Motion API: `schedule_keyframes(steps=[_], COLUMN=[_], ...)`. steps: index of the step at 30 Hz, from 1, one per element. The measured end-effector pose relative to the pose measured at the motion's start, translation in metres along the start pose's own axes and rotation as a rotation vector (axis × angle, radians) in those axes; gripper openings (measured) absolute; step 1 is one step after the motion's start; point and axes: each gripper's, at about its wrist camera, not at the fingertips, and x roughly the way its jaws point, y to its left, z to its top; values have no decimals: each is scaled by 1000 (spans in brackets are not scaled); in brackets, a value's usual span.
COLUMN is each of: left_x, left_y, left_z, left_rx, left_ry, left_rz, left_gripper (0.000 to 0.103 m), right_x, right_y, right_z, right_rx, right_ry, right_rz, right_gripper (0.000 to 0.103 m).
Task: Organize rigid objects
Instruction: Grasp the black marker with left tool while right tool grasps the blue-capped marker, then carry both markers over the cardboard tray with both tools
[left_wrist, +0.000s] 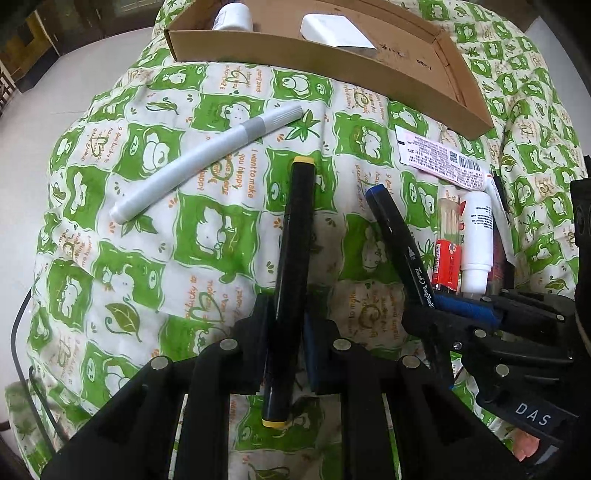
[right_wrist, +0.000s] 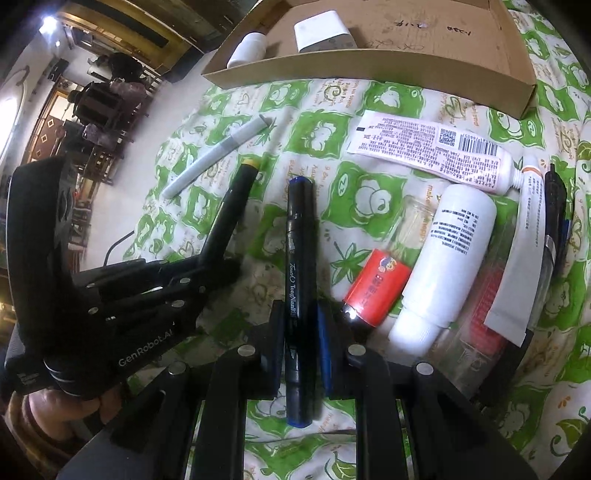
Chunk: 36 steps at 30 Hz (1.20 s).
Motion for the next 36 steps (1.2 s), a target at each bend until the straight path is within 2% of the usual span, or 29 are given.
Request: schedule_keyframes(steps=[17,24,36], left_x=[-1,-3,-11], left_y=[0,-3,0], left_z=[3,1,0], left_rx=[-10,6,-17], left_ry=[1,-35,-84], left_rz=[-8,9,-48], left_gripper=[14,14,12], right_x=[8,11,1], right_y=[-1,7,10], right_z=[0,1,-3], right_rx=[7,-34,-39], right_ry=[10,1,-35], right_rz=[-13,-50,-34], right_gripper=[15,15,15])
